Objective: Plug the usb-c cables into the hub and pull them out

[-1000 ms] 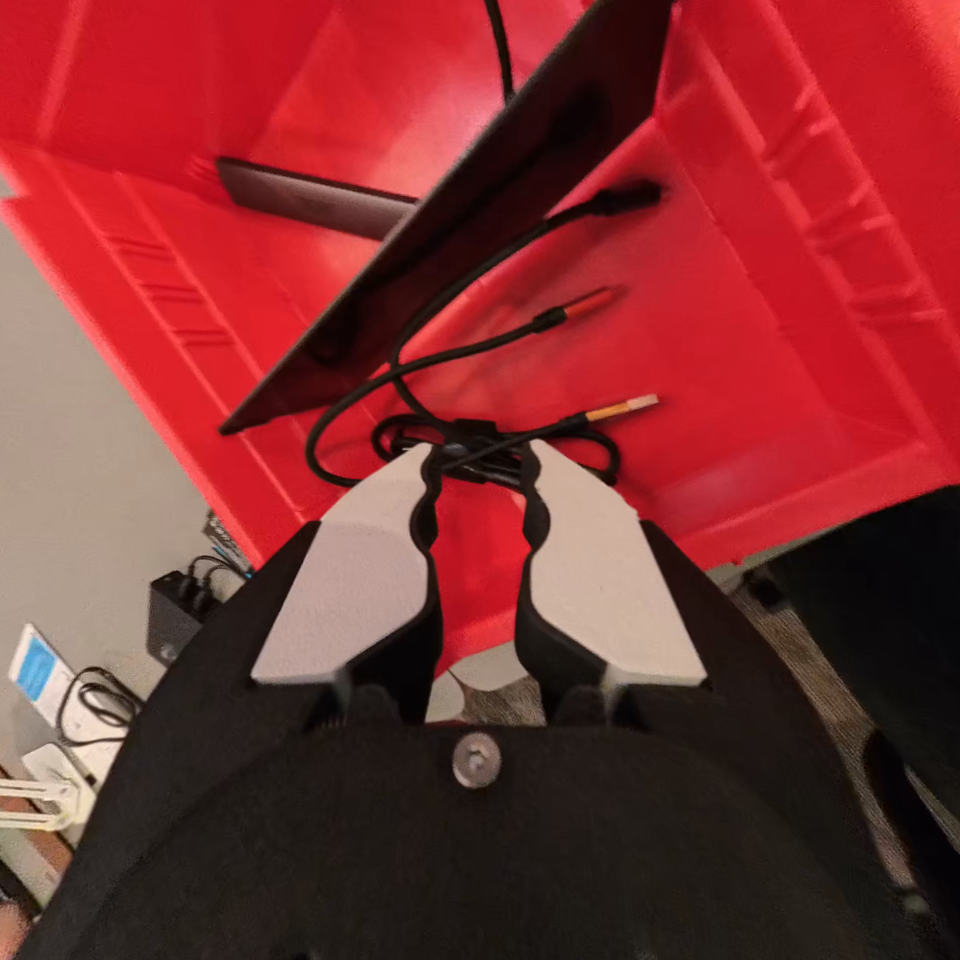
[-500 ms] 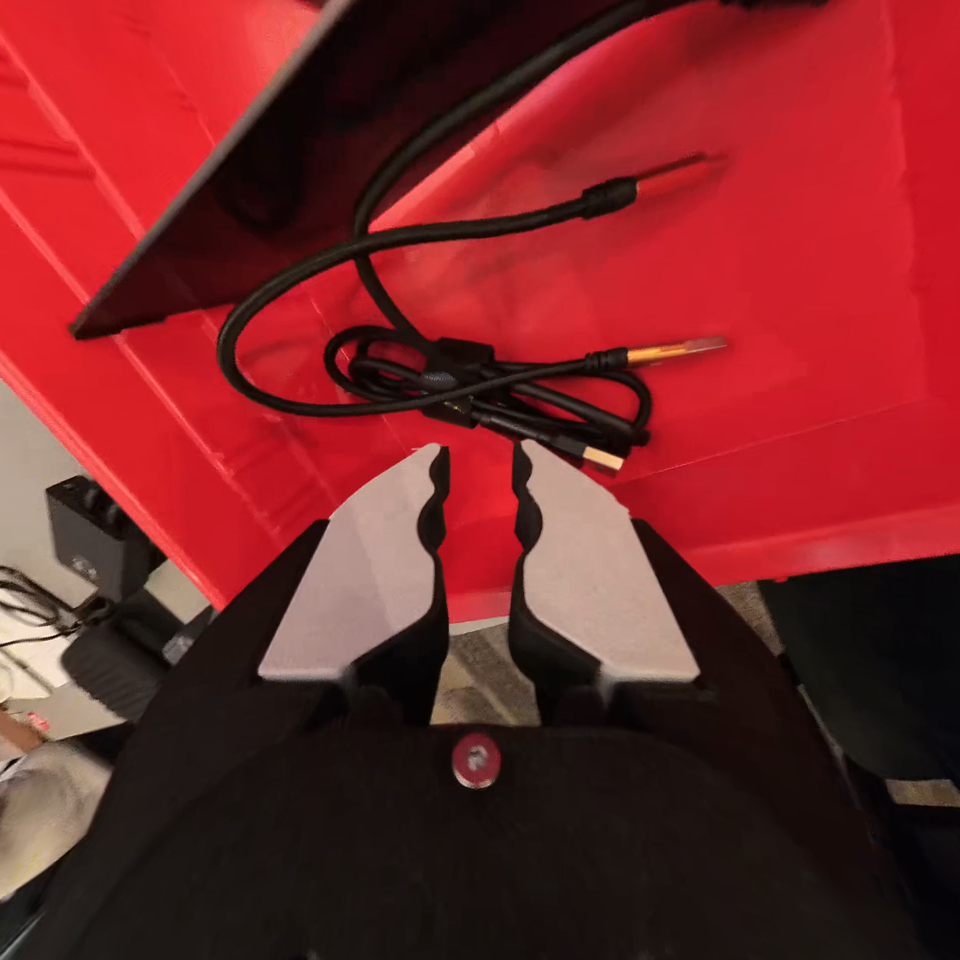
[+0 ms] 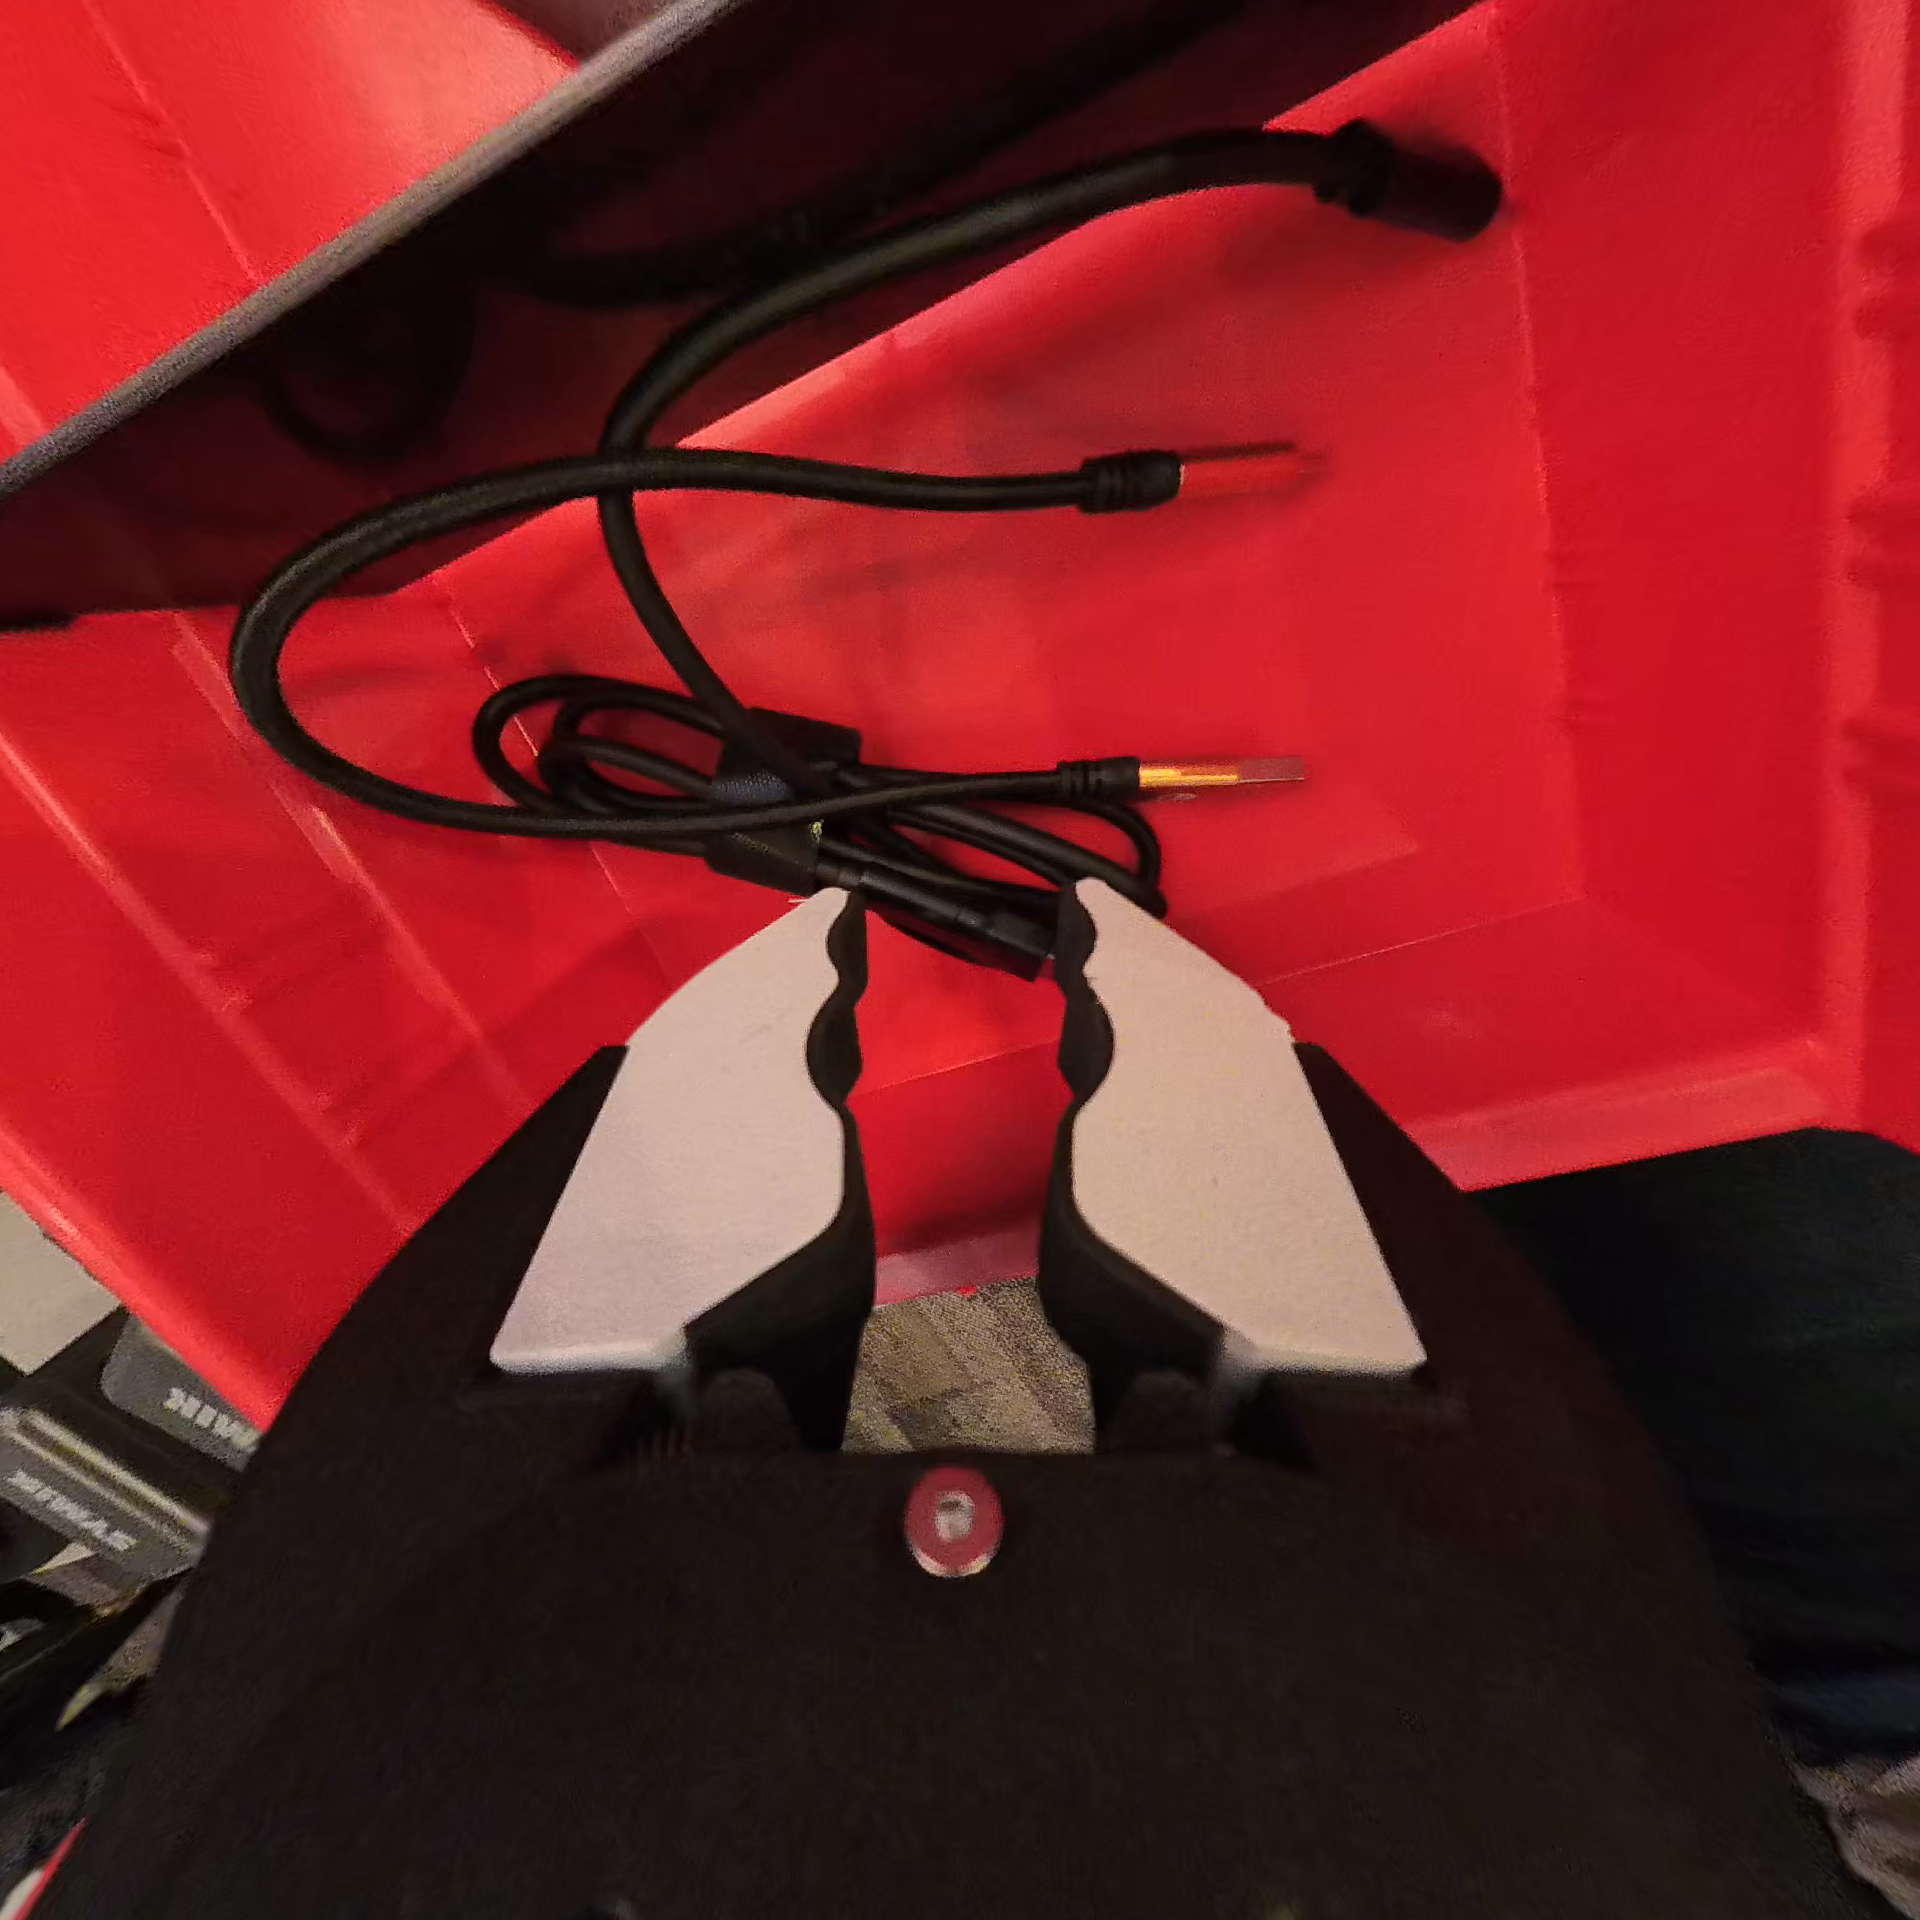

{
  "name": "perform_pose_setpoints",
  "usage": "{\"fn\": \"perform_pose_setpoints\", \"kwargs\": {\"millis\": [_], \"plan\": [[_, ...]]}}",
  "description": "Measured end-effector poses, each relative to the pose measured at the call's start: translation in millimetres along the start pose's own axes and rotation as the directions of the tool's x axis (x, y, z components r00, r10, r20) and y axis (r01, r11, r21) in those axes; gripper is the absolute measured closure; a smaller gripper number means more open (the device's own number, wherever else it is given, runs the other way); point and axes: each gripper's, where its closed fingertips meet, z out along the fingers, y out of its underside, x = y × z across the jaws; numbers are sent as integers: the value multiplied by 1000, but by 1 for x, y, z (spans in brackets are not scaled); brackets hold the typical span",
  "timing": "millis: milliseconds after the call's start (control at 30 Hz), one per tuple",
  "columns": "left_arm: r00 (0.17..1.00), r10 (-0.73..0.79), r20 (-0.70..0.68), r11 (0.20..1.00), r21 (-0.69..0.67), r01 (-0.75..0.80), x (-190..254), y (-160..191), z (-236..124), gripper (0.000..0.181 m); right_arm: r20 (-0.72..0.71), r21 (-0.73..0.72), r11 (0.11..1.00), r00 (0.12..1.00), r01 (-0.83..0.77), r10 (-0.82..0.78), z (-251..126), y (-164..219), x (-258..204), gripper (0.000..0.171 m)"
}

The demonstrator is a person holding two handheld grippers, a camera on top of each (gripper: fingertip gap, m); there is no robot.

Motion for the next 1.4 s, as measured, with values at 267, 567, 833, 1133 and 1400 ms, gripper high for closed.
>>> {"fn": "perform_pose_setpoints", "kwargs": {"millis": [267, 567, 833, 1133, 1400], "plan": [[999, -53, -15, 998, -43, 52, -2, 6, 5, 154, 2, 8, 1000, 1000, -2, 2, 0, -3, -2, 132], [996, -89, 19, 995, -42, 90, -11, 4, 7, 164, 2, 10, 1000, 1000, -8, 8, -1, -1, -2, 132], [988, -35, 151, 997, -69, 46, -27, 10, 4, 171, 0, 7, 1000, 1000, -12, 12, -1, 3, -1, 132], [940, 32, 339, 999, -43, -19, -44, 9, -19, 173, 4, 10, 1000, 1000, -8, 8, 1, 1, -2, 132], [865, 64, 498, 998, -7, -69, -56, 10, -43, 174, 2, 16, 1000, 1000, -4, 4, 0, -2, -3, 132]]}}
